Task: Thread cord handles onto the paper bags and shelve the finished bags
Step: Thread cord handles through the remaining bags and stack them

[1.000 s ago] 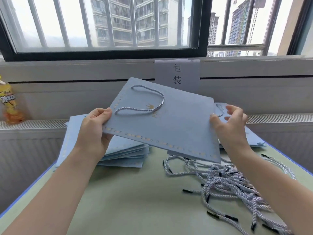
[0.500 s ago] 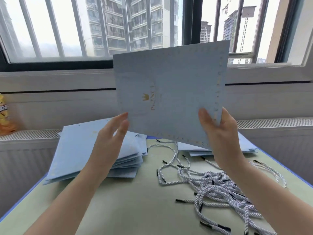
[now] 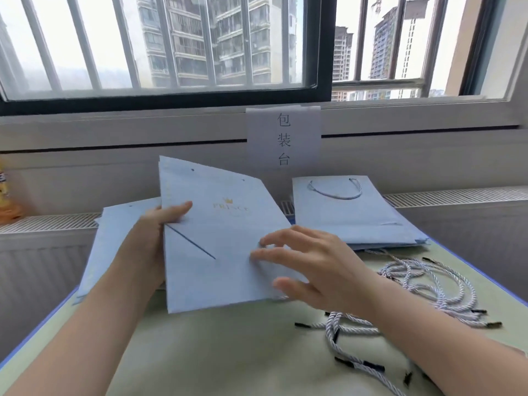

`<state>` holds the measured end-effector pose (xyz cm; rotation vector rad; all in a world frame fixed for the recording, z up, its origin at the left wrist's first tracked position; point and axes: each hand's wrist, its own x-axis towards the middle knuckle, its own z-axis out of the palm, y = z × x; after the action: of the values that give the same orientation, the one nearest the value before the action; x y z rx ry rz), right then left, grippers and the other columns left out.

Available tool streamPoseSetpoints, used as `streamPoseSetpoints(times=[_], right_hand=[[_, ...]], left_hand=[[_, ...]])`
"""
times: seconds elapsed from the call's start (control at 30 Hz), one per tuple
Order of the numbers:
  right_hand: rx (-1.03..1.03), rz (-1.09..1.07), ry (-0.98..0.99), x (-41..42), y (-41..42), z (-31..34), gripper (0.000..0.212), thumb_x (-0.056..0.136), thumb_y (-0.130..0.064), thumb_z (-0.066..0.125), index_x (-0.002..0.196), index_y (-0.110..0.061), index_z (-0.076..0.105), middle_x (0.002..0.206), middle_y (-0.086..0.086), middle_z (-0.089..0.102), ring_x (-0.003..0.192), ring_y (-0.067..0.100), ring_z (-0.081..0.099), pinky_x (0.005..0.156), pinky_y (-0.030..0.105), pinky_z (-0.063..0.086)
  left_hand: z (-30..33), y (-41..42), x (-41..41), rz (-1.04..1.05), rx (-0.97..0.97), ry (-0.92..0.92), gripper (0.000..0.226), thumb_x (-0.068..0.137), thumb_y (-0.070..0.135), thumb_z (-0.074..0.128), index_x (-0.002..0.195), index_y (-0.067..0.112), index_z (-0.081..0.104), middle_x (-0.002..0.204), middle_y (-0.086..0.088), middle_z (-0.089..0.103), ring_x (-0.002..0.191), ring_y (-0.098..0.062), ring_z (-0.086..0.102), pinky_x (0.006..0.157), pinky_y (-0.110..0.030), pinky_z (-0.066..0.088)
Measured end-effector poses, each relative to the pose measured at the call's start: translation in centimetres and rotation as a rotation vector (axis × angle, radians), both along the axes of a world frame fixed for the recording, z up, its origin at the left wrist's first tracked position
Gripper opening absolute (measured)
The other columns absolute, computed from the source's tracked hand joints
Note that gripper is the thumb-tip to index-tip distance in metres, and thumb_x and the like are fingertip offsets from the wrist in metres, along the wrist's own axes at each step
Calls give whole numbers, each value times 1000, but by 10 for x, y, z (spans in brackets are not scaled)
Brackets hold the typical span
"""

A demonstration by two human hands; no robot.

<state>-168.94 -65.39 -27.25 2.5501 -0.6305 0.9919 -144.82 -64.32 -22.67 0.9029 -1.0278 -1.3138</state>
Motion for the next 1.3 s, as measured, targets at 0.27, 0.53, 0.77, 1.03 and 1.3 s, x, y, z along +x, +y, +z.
streamPoseSetpoints(times=[0.27, 0.53, 0.77, 1.03, 1.3], right_hand=[[527, -570, -113, -35, -25, 17, 37, 96, -34, 44, 74, -6, 55, 69, 9, 62, 67, 31, 54, 64, 36, 49], [929, -615, 276, -36, -17, 14, 21, 85, -44, 62, 81, -24, 57, 80, -8, 60, 65, 5, 51, 53, 17, 42], [835, -569, -92, -32, -19, 24, 20, 95, -28, 51, 83, -13, 51, 73, 0, 61, 58, 15, 50, 52, 24, 39], [394, 57, -1123, -30, -12, 52, 15, 100, -12, 43, 86, -18, 41, 84, 8, 65, 73, 17, 69, 71, 26, 56], [540, 118, -1182, -30, -11, 55, 16, 99, -10, 44, 84, -15, 42, 82, 5, 66, 75, 16, 69, 73, 29, 56]], left_hand=[[0, -15, 9, 167, 82, -60, 24, 87, 3, 49, 105, 10, 63, 88, -10, 74, 69, -28, 71, 56, -38, 55], [-10, -26, 15, 230, 155, -91, 28, 90, 15, 56, 115, 6, 61, 104, -14, 70, 75, -28, 69, 52, -36, 57], [-12, -24, 17, 251, 195, -101, 33, 90, 14, 56, 121, 5, 58, 110, -15, 68, 89, -33, 67, 66, -41, 53], [-11, -11, -7, 172, 93, -166, 13, 92, 4, 47, 85, 4, 58, 58, 1, 69, 45, -12, 64, 37, -18, 46], [-15, -1, -36, -109, 134, -303, 26, 91, -8, 41, 68, 2, 47, 48, -10, 54, 30, -4, 52, 33, -11, 39]])
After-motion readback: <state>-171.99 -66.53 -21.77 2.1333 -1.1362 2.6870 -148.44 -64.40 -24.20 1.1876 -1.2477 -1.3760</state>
